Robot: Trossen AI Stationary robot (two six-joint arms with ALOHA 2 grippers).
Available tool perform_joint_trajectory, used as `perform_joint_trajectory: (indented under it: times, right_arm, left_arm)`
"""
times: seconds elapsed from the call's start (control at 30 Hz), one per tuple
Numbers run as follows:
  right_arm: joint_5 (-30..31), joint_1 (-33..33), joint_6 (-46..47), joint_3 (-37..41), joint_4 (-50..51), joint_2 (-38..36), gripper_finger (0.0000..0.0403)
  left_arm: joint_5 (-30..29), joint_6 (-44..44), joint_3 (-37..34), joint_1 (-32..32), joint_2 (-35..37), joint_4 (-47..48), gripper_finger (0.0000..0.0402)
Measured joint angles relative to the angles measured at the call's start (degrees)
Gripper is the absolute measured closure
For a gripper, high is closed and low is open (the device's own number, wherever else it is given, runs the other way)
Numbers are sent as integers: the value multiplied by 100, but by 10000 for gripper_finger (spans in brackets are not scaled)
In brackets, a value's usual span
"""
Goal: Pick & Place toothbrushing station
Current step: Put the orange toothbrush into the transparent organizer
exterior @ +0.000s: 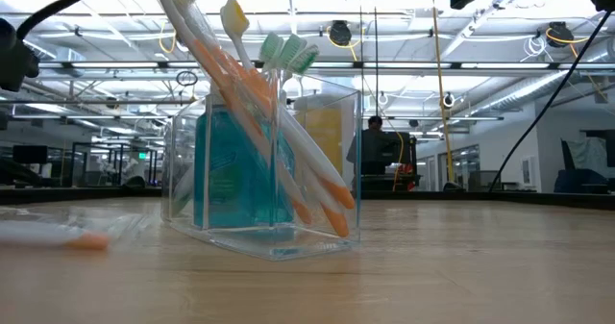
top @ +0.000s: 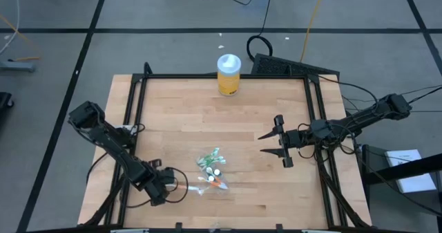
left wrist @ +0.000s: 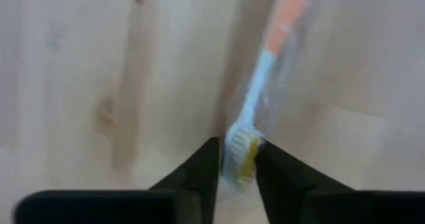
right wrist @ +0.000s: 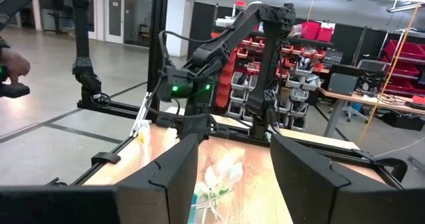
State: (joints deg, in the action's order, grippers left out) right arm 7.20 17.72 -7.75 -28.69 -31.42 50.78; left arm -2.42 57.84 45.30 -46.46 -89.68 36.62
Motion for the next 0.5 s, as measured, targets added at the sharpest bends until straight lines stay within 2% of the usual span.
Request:
perform_joint_trajectory:
  times: [0.13, 0.27, 0.37, 0.5]
  right_arm:
    - [2, 0, 0, 0, -1, 2, 222]
    - [2, 0, 0, 0, 0, 0, 222]
    - [2, 0, 0, 0, -1, 2, 222]
    - [2, 0, 0, 0, -2, 0, 222]
  left_arm:
    - [581, 299, 2, 56, 319, 19, 353]
    - [867, 944, 2, 70, 767, 61, 387]
    - [864, 1350, 3, 48, 1188, 59, 385]
    - [665, 1727, 7, -11, 1791, 147, 363]
